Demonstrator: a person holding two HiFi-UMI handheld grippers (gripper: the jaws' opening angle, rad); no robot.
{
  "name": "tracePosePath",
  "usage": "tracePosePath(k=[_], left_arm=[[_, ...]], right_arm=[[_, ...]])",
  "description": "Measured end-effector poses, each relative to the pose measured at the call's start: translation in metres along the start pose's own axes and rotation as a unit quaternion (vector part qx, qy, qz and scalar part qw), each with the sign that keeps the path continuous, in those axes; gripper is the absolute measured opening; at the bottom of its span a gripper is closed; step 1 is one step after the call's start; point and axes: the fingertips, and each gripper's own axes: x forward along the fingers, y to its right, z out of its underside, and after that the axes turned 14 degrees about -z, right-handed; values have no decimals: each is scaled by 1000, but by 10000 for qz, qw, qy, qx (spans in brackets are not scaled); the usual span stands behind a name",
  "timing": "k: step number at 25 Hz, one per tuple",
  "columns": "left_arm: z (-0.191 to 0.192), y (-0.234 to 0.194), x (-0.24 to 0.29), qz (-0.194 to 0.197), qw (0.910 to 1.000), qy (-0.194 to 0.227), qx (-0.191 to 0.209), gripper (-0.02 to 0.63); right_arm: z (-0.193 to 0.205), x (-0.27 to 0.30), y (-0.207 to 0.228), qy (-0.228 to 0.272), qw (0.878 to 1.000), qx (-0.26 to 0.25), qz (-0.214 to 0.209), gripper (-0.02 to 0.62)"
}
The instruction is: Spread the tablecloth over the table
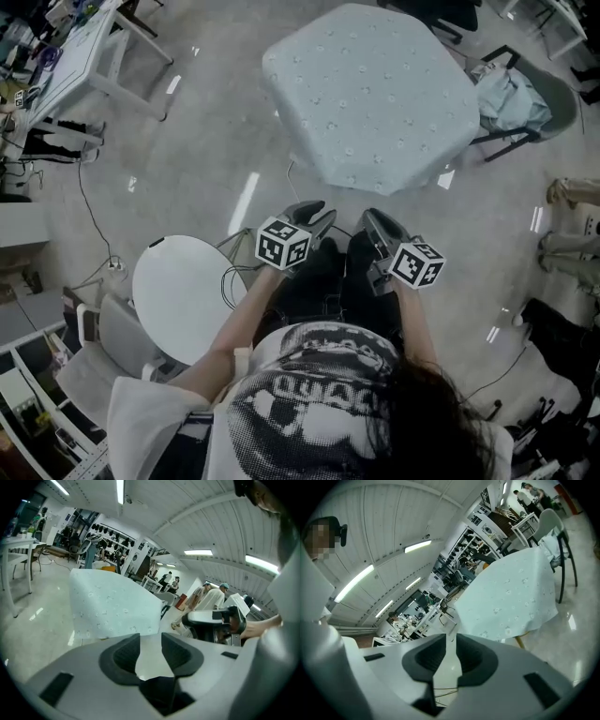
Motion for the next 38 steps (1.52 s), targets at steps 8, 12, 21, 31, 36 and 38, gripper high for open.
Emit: tracePosePath(k=[8, 12, 21, 31, 36, 38], left_arm=[[-1, 25, -30, 87, 9995, 277, 124, 146], [-1, 20, -42, -4, 9993, 369, 74, 144], [-9, 16, -62, -516, 9963, 678, 138, 138], [5, 101, -90, -698, 9906, 1133, 303, 129], [28, 144, -108, -867, 9872, 1205, 581, 92], [38, 159, -116, -869, 9864, 1268, 575, 78]], right_arm=[[-16, -2, -33, -140, 9985, -484, -229, 55], [-20, -2, -40, -288, 9968, -707, -252, 55], [-19, -29, -55, -463, 9948, -845, -326, 34], [2, -91, -74, -634, 9890, -1201, -580, 27], [25, -121, -91, -820, 9821, -1519, -758, -9], [34, -132, -97, -868, 9796, -1609, -832, -9]])
